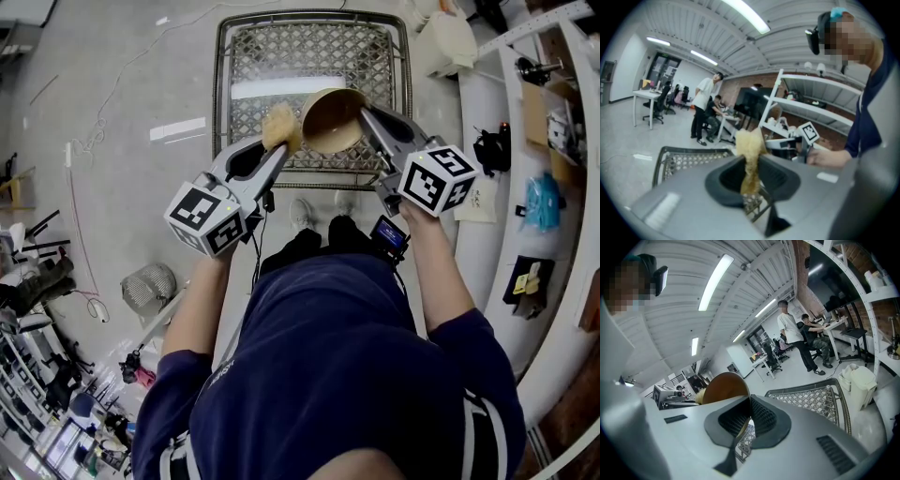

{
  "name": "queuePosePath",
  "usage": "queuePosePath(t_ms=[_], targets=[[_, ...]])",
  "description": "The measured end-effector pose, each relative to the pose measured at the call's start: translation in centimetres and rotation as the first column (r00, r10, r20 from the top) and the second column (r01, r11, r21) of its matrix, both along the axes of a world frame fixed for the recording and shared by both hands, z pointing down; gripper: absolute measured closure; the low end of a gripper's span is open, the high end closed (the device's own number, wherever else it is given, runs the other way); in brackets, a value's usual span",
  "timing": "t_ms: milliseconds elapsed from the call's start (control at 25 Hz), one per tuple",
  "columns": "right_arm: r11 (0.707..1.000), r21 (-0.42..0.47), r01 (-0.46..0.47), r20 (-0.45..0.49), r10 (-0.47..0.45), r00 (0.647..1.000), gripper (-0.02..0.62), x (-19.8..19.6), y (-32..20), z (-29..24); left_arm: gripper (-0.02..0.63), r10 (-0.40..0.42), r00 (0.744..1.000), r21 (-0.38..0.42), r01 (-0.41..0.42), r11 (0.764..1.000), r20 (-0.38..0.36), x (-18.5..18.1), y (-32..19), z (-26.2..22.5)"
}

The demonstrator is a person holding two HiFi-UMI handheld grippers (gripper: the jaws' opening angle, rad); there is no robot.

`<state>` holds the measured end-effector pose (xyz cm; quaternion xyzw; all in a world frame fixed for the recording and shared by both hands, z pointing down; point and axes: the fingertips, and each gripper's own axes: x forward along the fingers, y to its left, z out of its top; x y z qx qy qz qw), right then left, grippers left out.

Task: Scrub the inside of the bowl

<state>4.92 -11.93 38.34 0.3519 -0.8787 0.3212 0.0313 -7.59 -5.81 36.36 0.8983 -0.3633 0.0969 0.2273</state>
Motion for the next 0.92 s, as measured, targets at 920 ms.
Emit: queuePosePath(t_ms=[920], targets=[[1.0, -0.014, 0.007, -0.001, -0.007, 1.0, 0.583, -0.26, 0.23, 0.68, 0.529, 0.0, 1.0, -0.006, 0.0, 1.0, -0.008, 0.34, 0.32, 0.04]])
